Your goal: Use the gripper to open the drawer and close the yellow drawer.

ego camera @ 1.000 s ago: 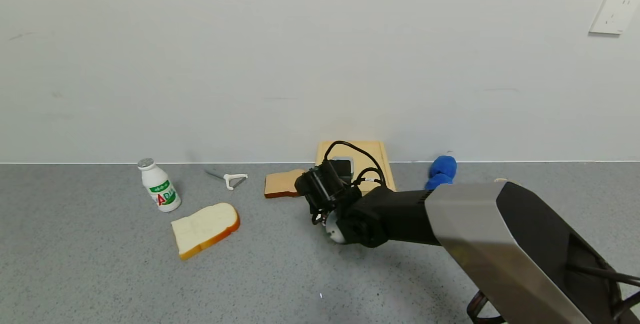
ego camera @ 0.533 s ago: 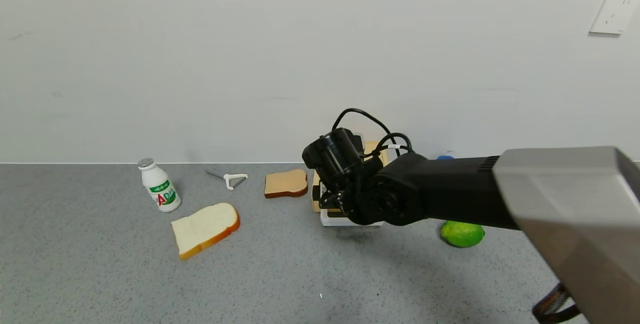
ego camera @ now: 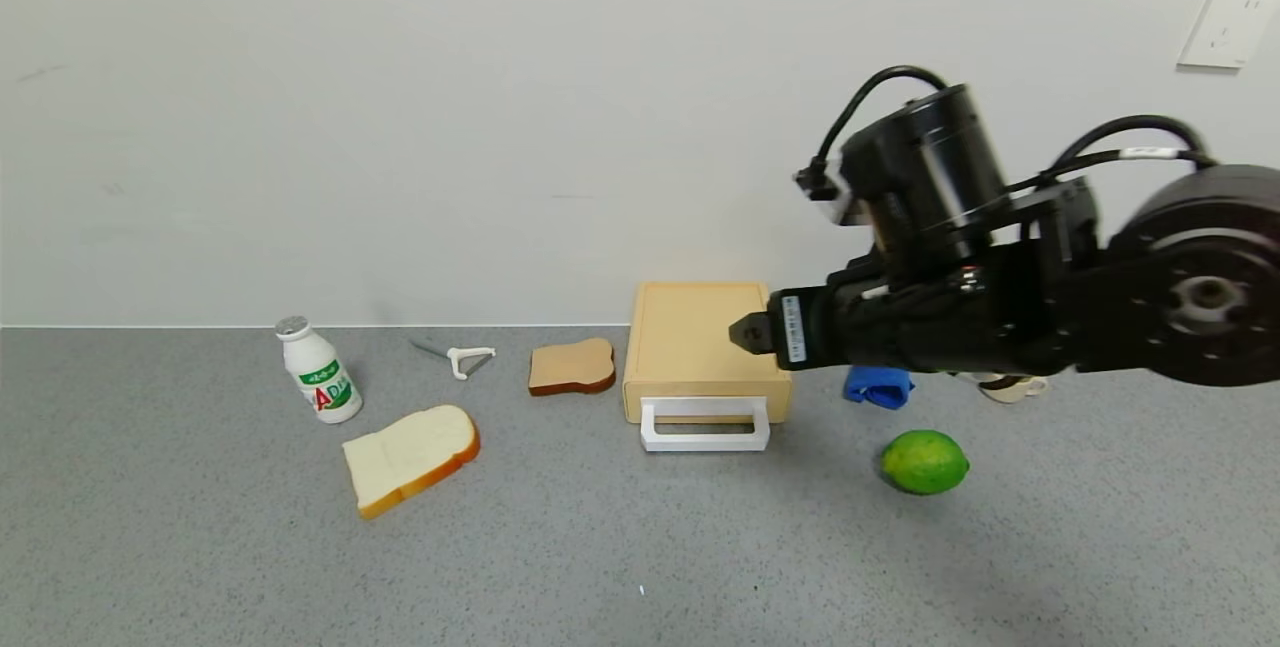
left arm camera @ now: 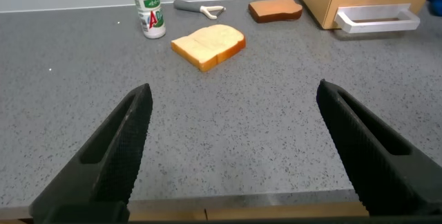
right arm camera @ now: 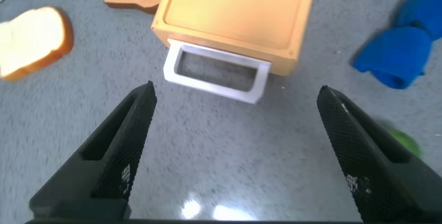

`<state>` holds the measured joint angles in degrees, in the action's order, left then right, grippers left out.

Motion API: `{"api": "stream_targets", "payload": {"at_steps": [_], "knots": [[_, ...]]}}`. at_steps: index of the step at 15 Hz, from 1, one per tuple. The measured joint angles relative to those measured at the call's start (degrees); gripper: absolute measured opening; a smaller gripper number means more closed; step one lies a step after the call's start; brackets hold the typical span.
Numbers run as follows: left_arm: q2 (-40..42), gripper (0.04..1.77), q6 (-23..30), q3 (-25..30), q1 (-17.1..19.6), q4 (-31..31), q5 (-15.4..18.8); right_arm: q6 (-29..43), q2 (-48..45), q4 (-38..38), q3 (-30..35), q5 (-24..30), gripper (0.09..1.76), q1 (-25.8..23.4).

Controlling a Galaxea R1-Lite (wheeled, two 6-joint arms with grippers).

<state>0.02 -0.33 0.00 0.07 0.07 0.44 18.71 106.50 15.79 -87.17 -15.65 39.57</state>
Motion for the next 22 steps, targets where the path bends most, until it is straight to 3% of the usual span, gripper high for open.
{"api": "stream_targets", "payload": {"at_steps": [4,13,18,22], "knots": [[0.0,1.72,0.0,0.0,0.0,0.02,-0.02,-6.67,-14.46,-3.25,11.93,5.35,1.71,-6.53],[0.0,1.72,-0.02,0.0,0.0,0.0,0.0,-12.7,-46.13,-1.55,32.24,5.88,1.71,-16.18],[0.0,1.72,0.0,0.0,0.0,0.02,0.0,-13.29,-65.4,10.28,35.66,5.46,1.71,-19.29],[0.0,1.72,-0.02,0.0,0.0,0.0,0.0,-13.65,-77.07,17.64,35.96,2.05,1.71,-25.75]]}}
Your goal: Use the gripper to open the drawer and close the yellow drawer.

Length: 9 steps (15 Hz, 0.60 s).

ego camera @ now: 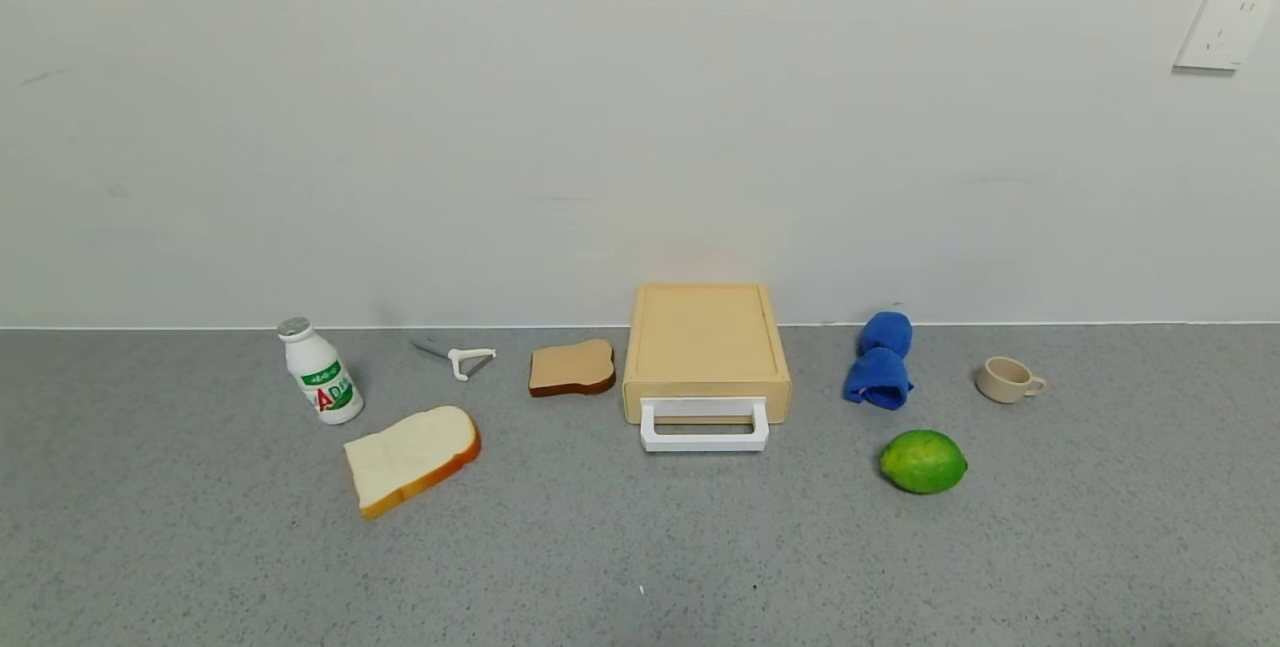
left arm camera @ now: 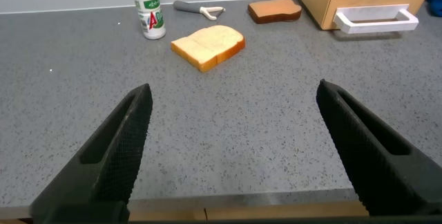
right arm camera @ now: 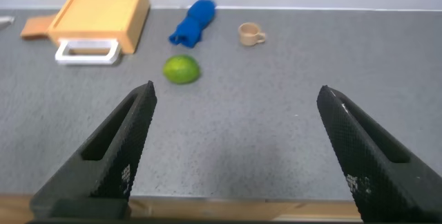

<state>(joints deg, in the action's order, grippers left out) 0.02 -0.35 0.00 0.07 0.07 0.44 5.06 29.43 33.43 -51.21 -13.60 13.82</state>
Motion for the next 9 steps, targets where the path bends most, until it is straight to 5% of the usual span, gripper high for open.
{"api": "stream_targets", "payload": {"at_steps": [5,9], "knots": [[0.0,1.72,0.02,0.0,0.0,0.02,0.0,0.11,-7.72,1.88,0.26,0.13,1.71,-9.39],[0.0,1.72,0.0,0.0,0.02,0.02,0.0,0.2,-13.47,2.6,2.29,3.02,1.71,-11.72]]}}
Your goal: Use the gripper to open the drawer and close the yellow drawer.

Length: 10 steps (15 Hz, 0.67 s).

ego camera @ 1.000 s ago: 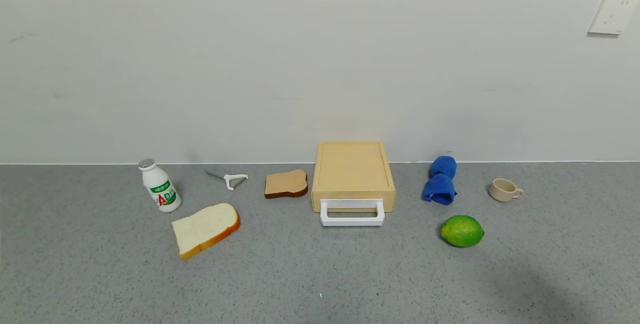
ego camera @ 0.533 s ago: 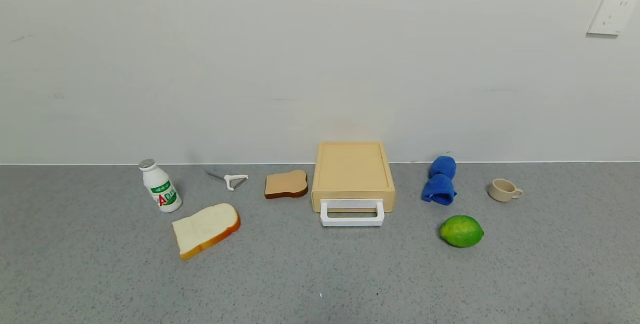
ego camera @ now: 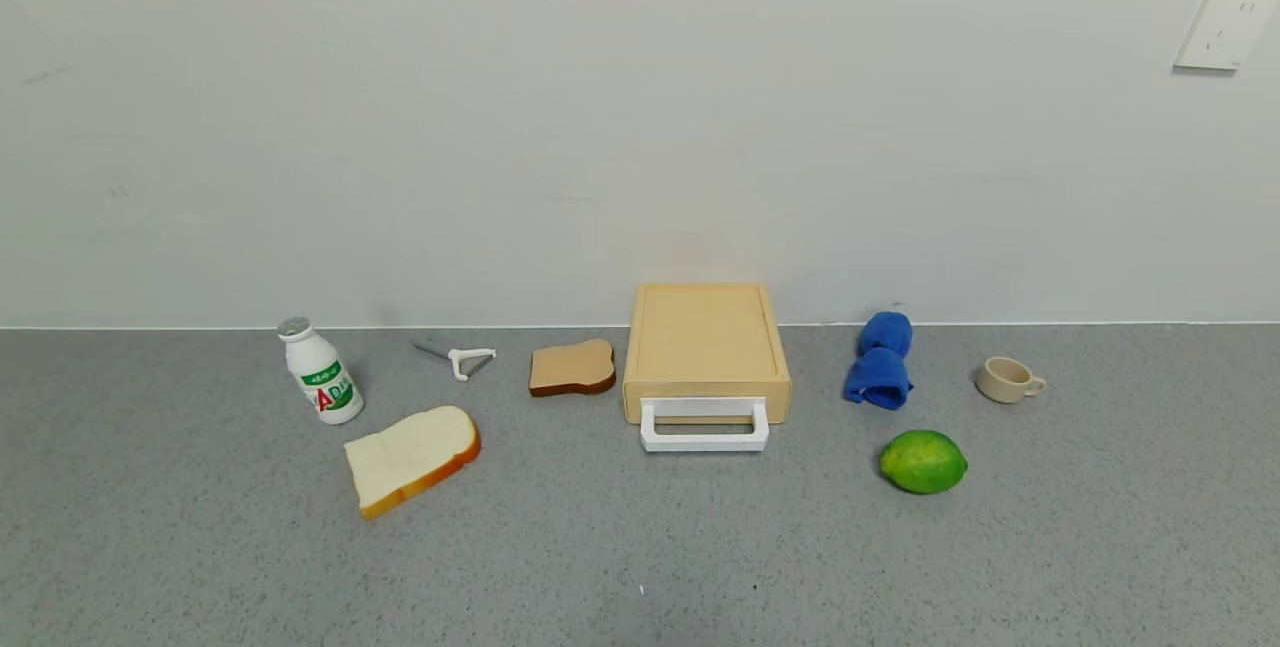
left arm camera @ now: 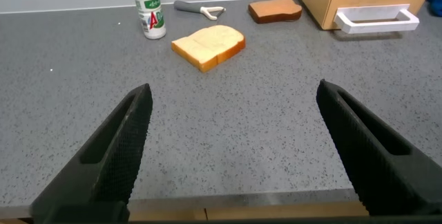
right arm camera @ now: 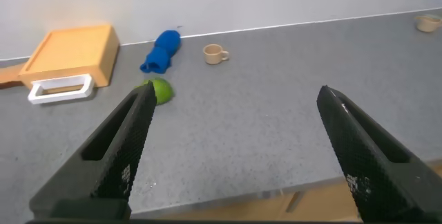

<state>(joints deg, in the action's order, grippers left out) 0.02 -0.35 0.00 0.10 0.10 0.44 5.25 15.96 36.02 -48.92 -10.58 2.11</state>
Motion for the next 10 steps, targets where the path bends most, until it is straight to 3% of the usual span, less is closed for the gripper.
{"api": "stream_targets", "payload": {"at_steps": [4,10], "knots": [[0.0,1.72,0.02,0.0,-0.02,-0.02,0.0,0.06,-7.25,-2.62,7.41,6.42,1.71,-1.93],[0.0,1.72,0.02,0.0,-0.02,-0.02,0.0,-0.4,-14.42,-19.47,26.79,7.78,1.71,-2.46]]}}
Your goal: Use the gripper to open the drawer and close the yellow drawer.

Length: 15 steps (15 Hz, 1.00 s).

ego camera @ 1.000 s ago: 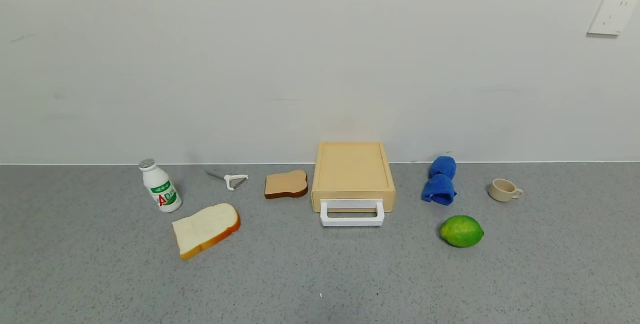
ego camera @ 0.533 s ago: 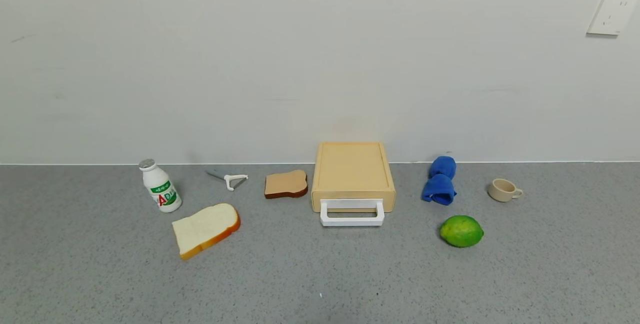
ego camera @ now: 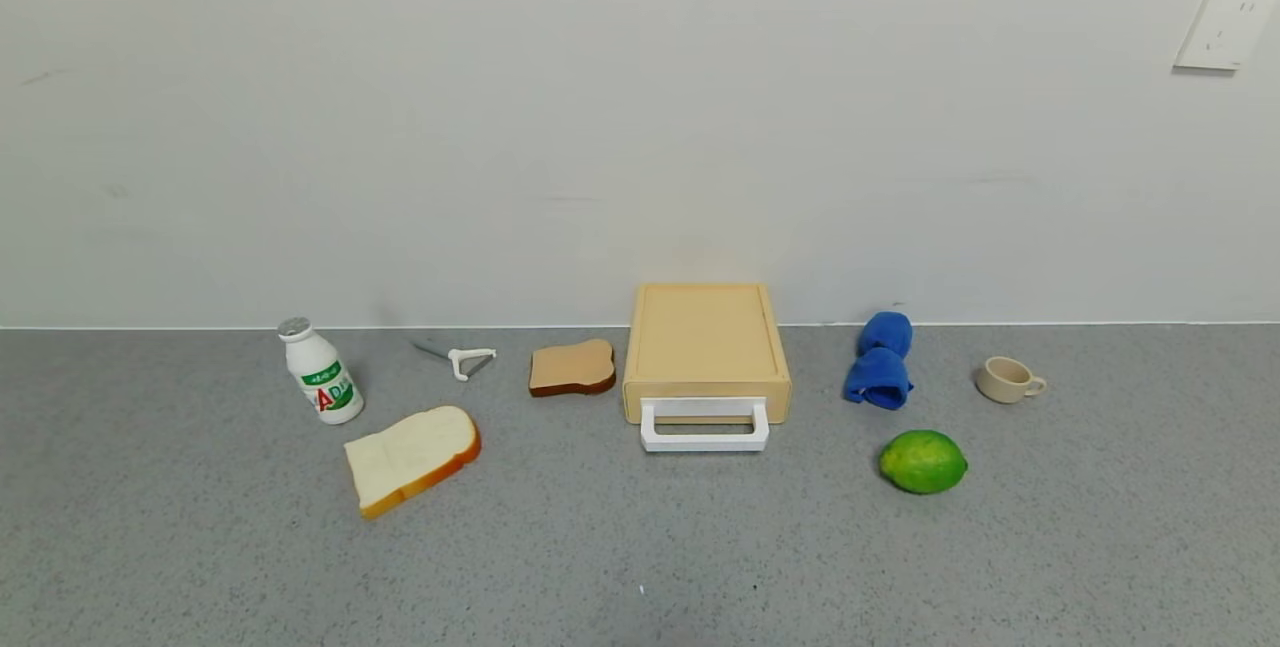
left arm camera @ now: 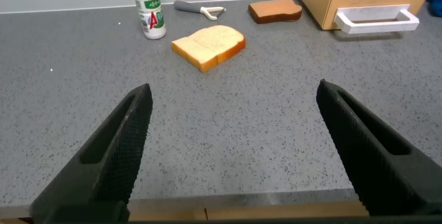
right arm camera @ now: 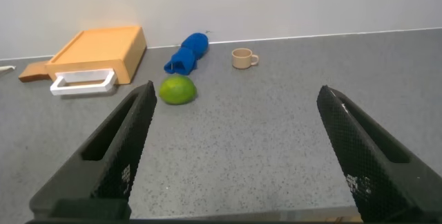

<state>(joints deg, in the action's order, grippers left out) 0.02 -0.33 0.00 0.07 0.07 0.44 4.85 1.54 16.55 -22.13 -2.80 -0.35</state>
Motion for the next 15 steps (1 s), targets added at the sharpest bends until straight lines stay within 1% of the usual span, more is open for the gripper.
{"api": "stream_targets", "payload": {"at_steps": [3,6,7,10,15], "knots": [[0.0,1.72,-0.02,0.0,-0.02,0.02,0.0,-0.45,-1.23,-8.18,9.09,0.05,1.71,0.0],[0.0,1.72,-0.02,0.0,0.0,0.02,0.0,-3.45,-1.51,-17.65,17.8,0.3,1.71,0.02],[0.0,1.72,-0.02,0.0,0.0,0.0,0.0,-4.28,-1.54,-19.86,19.9,1.29,1.71,0.02],[0.0,1.72,-0.02,0.0,0.0,0.02,0.0,-3.73,-1.54,-16.4,21.91,1.87,1.71,0.09],[0.0,1.72,-0.02,0.0,0.0,0.02,0.0,-3.21,-1.54,-16.65,22.1,1.77,1.71,0.15]]}}
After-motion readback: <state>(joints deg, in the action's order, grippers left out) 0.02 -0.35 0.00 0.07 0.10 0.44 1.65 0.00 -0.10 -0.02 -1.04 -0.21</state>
